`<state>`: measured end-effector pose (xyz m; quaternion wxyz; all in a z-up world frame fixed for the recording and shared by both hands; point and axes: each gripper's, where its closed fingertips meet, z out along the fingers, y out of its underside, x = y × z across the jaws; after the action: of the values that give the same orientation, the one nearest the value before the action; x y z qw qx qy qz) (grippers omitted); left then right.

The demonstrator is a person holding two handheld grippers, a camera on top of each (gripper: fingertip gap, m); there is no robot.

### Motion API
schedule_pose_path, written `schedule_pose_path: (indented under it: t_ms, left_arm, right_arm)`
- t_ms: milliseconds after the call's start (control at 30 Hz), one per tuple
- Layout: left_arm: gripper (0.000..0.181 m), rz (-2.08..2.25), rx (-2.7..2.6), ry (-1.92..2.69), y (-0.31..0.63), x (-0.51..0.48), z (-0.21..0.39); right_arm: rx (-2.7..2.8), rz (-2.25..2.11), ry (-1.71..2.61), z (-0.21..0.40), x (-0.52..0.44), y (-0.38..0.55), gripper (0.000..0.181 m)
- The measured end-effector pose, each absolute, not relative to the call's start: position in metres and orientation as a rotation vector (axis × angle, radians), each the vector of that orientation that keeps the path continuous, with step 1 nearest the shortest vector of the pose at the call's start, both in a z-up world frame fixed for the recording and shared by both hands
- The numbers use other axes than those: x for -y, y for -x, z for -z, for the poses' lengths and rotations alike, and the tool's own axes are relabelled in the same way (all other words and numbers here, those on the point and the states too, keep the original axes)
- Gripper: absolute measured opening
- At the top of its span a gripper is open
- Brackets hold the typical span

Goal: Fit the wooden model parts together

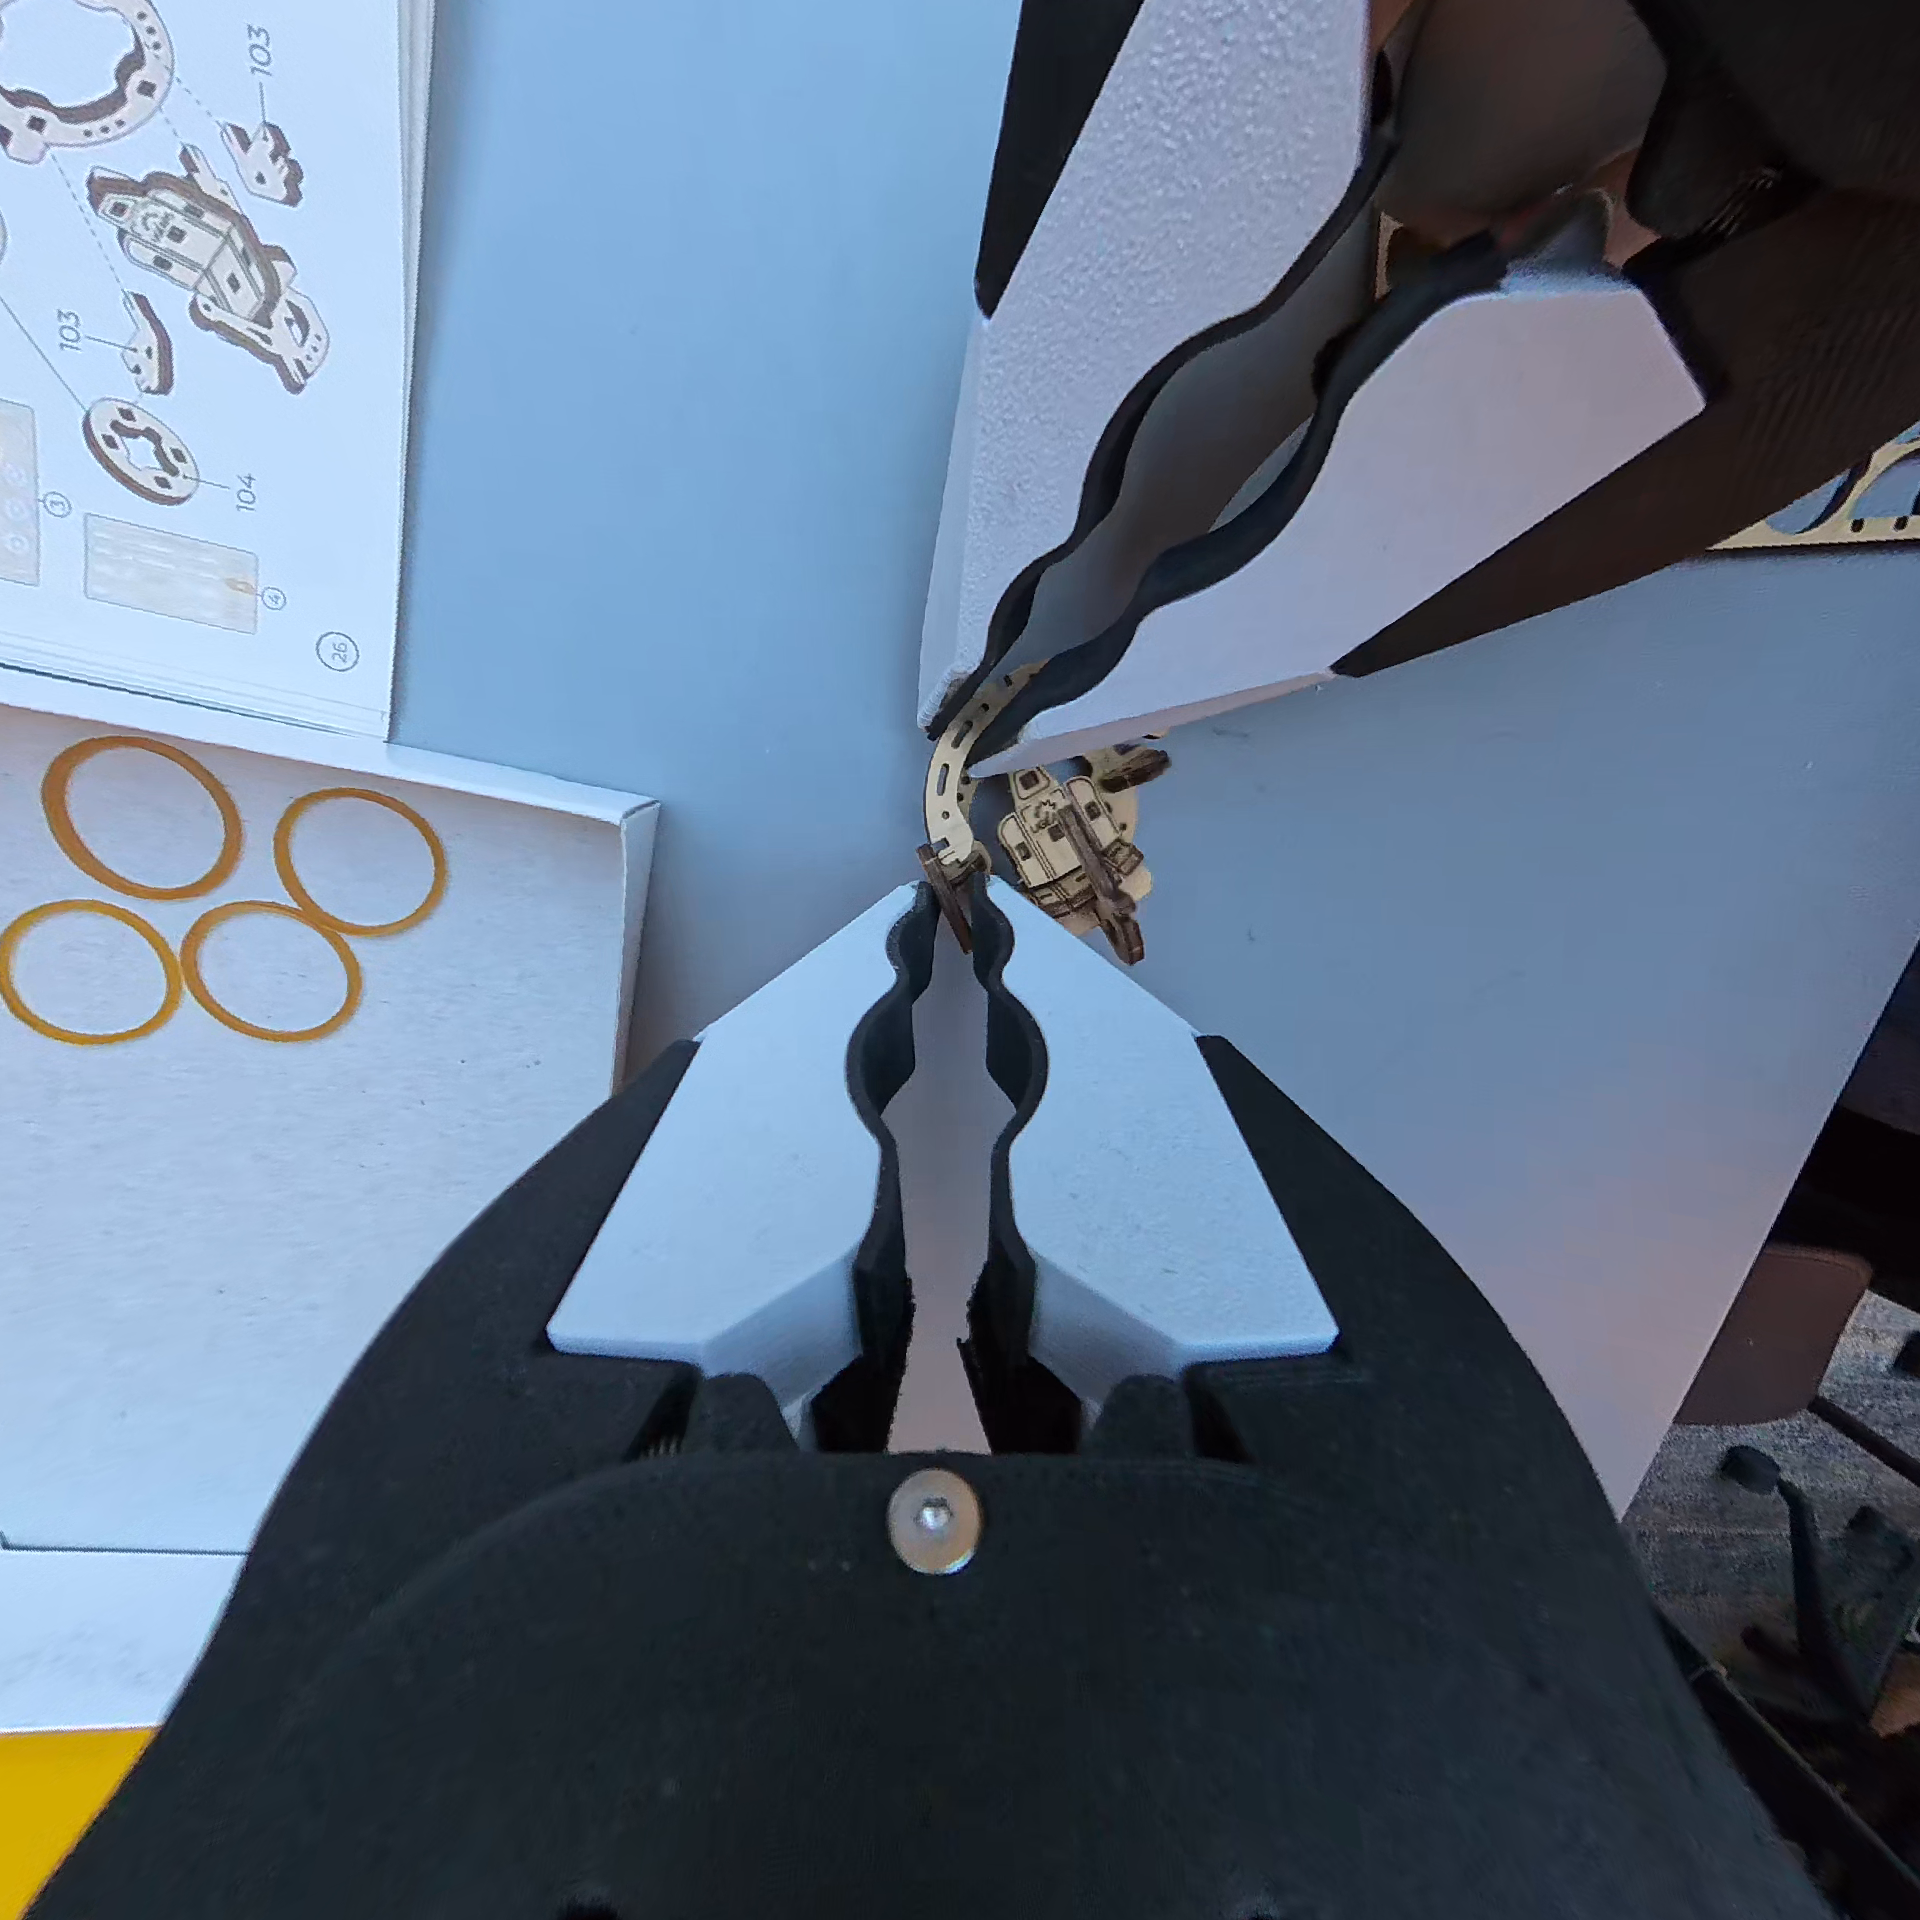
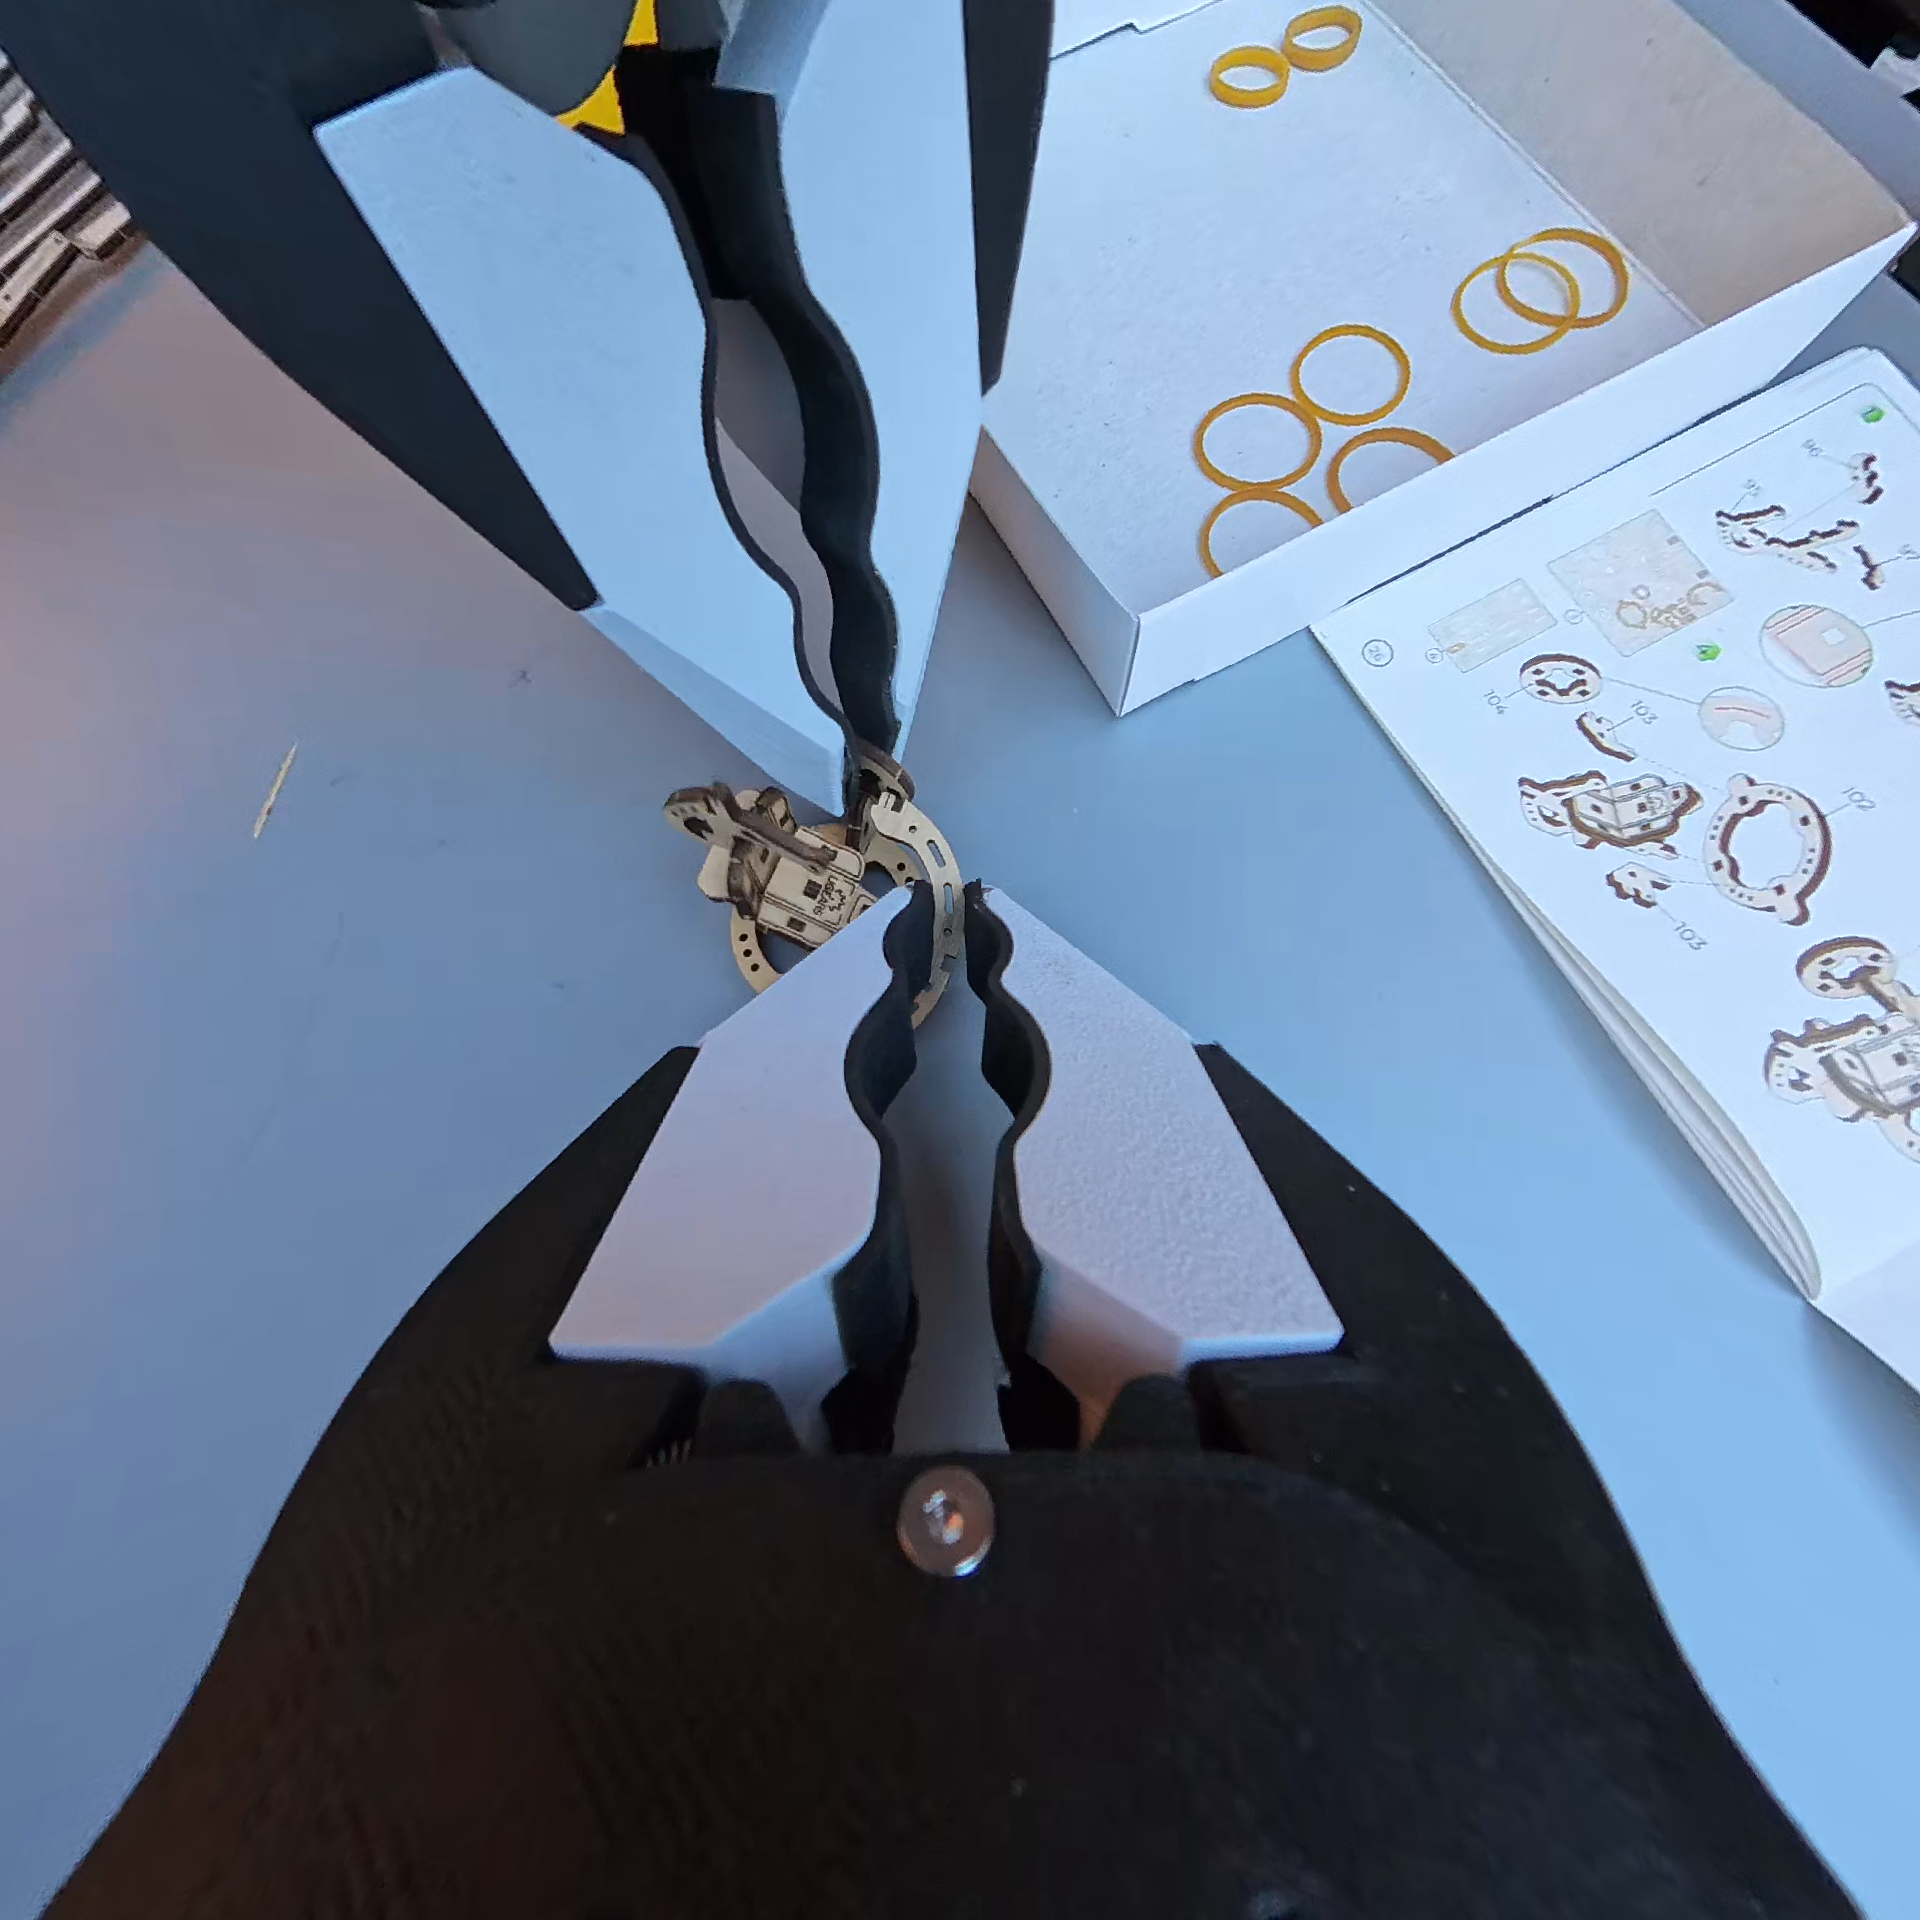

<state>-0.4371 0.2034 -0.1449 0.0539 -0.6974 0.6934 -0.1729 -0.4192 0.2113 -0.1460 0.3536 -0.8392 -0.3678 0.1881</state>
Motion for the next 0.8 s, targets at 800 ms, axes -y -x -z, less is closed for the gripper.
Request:
schedule_pose_path:
  t_ms: [800]
  left_arm:
    - [0.006, 0.474, -2.167, 2.086, 0.437, -0.203, 0.1453]
  right_arm:
    - [0.957, -0.502, 2.18, 0.1467, -0.211, 0.4187, 0.004]
